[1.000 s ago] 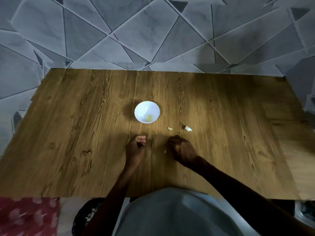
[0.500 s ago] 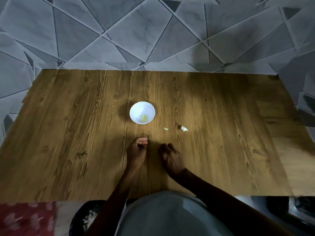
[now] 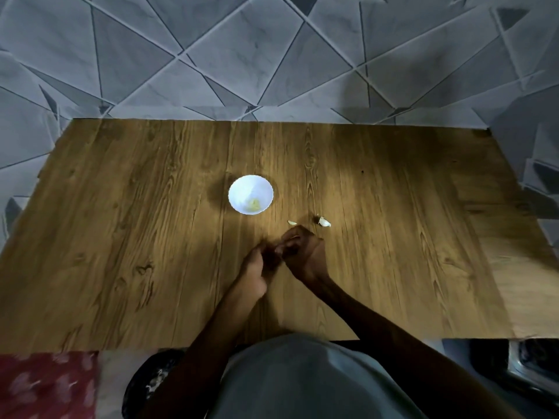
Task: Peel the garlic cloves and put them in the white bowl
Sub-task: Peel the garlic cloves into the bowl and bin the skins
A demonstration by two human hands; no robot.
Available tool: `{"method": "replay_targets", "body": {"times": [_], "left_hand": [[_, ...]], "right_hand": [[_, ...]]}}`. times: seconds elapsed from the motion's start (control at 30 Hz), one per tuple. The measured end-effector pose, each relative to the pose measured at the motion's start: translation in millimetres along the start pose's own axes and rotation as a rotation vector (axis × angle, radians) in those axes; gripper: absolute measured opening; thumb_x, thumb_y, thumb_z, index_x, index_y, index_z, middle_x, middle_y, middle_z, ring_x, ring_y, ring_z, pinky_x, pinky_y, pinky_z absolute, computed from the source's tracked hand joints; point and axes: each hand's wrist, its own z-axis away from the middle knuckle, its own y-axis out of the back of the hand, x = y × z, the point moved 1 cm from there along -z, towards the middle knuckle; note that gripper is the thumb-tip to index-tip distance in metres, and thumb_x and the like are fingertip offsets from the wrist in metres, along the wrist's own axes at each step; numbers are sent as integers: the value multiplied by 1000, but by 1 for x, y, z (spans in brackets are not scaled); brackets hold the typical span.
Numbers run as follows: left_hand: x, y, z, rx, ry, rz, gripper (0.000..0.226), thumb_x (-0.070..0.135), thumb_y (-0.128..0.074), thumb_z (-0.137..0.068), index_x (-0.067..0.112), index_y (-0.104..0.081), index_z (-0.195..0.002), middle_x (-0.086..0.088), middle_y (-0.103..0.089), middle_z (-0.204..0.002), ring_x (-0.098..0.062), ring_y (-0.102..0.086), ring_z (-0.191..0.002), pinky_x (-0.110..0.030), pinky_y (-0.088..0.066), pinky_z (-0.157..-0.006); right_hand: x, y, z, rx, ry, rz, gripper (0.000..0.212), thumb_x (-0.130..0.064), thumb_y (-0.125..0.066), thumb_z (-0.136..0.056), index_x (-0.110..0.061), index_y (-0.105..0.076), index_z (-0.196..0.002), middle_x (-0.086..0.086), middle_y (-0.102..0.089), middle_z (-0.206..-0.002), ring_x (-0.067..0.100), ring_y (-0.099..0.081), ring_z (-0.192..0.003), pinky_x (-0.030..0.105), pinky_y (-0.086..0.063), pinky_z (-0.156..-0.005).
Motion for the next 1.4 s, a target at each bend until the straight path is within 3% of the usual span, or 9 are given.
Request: {"method": "replay_targets", "body": {"times": [0.07,0.2,0.37,0.53,0.7,0.9,1.17,1.27,1.4], "left_hand": [[1,-10,8,-101,135,148,28,22,-44,-101,8,-63,-85,-7,-68,-62,-17,-65,-55,-23,-52,-55],[4,-24,15,-127,183,221,29,15,-40,-99,4,-64,-88,-14,-69,-73,-25,-61,-80,-32,-47,-77],[7,-32,17,-129,156,276,36,13,-32,-101,1,-57,-78,-13,-64,-59,-20,-57,-59,-27,-51,-56],[17,-18,12,-93,157,295,40,18,-30,-105,0,-62,-90,-13,-70,-83,-23,-62,-86,-31,-51,-76],[28,-5,12,-87,157,295,38,19,-28,-105,1,-60,-95,-10,-61,-117,-22,-51,-127,-32,-43,-98],[31,-1,20,-94,108,285,37,18,-28,-105,1,-60,-97,-13,-53,-138,-24,-46,-134,-33,-39,-105],[19,-1,24,-58,74,273,39,18,-26,-106,0,-60,-102,-13,-49,-143,-25,-46,-134,-33,-37,-110],[8,-3,26,-3,53,201,44,21,-22,-107,0,-56,-125,-14,-53,-139,-25,-57,-117,-29,-45,-95],[-7,-4,31,70,33,191,40,20,-27,-106,1,-60,-115,-12,-65,-97,-20,-60,-80,-26,-48,-75]], "right_hand": [[-13,0,2,-97,-9,-3,20,6,-72,-76,-12,-66,-82,3,-73,-73,2,-67,-62,18,-51,-56],[-16,5,1,-104,51,189,26,3,-70,-71,-22,-67,-75,-2,-72,-70,10,-69,-64,30,-57,-60],[-15,24,-9,-4,0,-75,19,21,-61,-72,6,-71,-78,-4,-71,-63,9,-69,-60,26,-58,-58],[21,66,-16,80,-43,195,15,5,-67,-84,-6,-77,-87,0,-75,-84,4,-66,-72,23,-58,-71],[52,64,1,-178,66,481,13,-7,-64,-91,-13,-74,-96,0,-73,-97,3,-66,-82,21,-57,-75],[42,34,3,-218,96,581,19,-18,-57,-96,-14,-68,-111,-2,-65,-109,8,-61,-92,10,-37,-72],[27,23,5,-281,156,838,41,-13,-51,-98,-1,-47,-137,17,-51,-138,30,-51,-123,35,-43,-103],[21,21,5,-255,56,706,33,-8,-61,-88,0,-60,-120,15,-63,-121,30,-61,-109,31,-47,-87],[19,29,5,-192,-20,507,15,-5,-65,-82,-4,-67,-98,6,-69,-97,20,-67,-85,13,-41,-61]]}}
